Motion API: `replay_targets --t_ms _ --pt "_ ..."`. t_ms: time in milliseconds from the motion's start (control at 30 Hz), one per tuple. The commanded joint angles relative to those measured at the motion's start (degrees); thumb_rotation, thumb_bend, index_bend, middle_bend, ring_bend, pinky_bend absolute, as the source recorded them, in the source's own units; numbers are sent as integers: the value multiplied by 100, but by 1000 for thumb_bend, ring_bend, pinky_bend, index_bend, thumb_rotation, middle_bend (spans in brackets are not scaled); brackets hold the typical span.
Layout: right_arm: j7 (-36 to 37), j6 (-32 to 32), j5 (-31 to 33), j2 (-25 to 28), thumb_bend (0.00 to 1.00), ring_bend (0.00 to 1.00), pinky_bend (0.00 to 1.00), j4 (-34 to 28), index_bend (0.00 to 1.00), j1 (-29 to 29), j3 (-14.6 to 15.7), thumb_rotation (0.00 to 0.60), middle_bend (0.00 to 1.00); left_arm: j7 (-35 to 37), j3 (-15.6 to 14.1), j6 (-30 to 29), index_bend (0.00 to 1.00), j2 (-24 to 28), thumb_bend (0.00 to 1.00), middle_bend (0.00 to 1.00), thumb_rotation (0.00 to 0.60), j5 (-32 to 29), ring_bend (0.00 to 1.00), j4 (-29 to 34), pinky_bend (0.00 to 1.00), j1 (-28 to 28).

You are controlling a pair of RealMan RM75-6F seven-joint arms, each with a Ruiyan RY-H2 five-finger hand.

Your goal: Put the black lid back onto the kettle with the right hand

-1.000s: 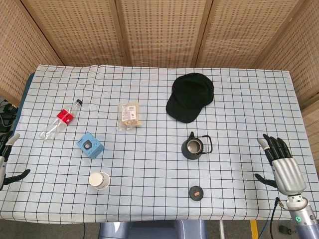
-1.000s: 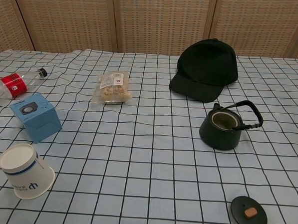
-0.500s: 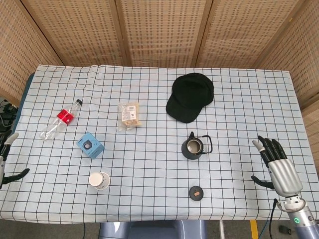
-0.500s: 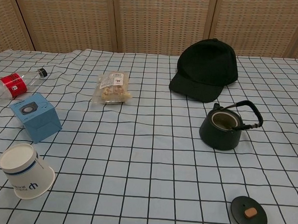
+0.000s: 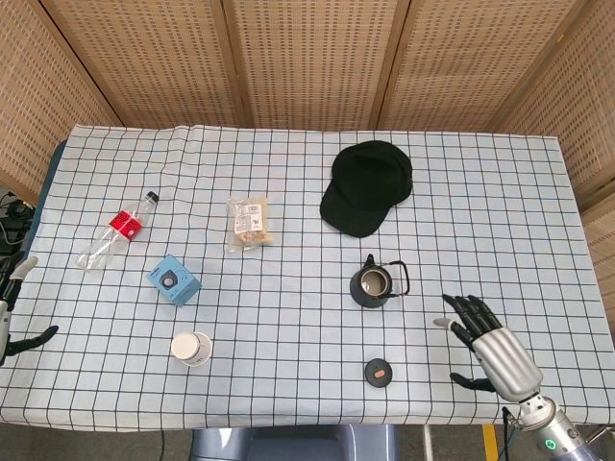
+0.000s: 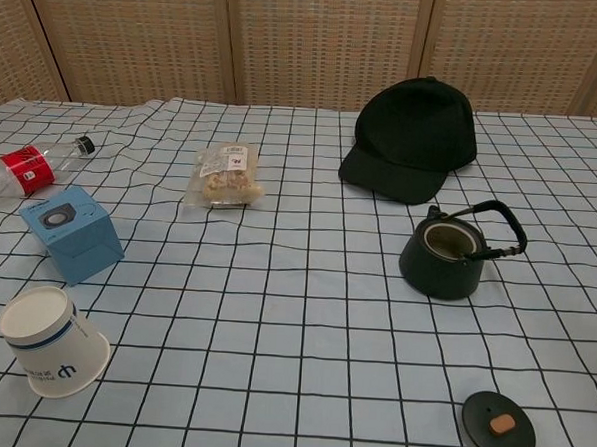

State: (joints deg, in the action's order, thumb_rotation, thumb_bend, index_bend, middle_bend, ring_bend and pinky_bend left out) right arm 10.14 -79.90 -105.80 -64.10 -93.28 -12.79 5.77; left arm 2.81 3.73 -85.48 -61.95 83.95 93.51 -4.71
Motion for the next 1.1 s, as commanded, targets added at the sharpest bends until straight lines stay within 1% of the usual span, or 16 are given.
replay_targets --t_ms 33,233,400,533,600,800,900,967,1100 --pt "101 389 -270 -212 176 0 0 69 284 -242 187 600 19 4 4 7 0 -3 45 0 600 -6 0 -4 0 -4" --pt "-110 774 -410 -568 173 0 0 206 273 -438 300 600 30 26 2 21 0 -2 45 0 600 -3 0 -2 0 -12" --pt "-283 1090 -390 -788 174 0 0 217 267 -548 392 600 32 49 -11 54 0 4 45 0 600 17 0 -6 0 -28" --pt "-438 1401 -251 -1003 174 0 0 268 204 -662 385 600 4 50 -24 62 0 9 45 0 600 37 0 -2 0 -32" --pt "-487 1535 -167 -1078 174 0 0 257 193 -717 371 600 0 61 -25 63 0 13 46 0 600 34 0 0 0 -31" --pt "-654 1847 120 -1295 174 0 0 287 222 -843 292 600 0 90 -25 88 0 24 45 0 600 25 0 -1 0 -41" --pt "-723 1978 292 -1421 175 0 0 359 254 -897 236 600 0 83 -34 115 0 25 45 0 600 24 0 2 0 -51" --pt "-733 2017 378 -1482 176 0 0 389 279 -921 195 600 0 77 -37 122 0 24 45 0 600 28 0 5 0 -55" --pt "-754 2077 513 -1590 178 0 0 445 295 -973 127 600 0 78 -42 112 0 25 45 0 600 46 0 14 0 -55"
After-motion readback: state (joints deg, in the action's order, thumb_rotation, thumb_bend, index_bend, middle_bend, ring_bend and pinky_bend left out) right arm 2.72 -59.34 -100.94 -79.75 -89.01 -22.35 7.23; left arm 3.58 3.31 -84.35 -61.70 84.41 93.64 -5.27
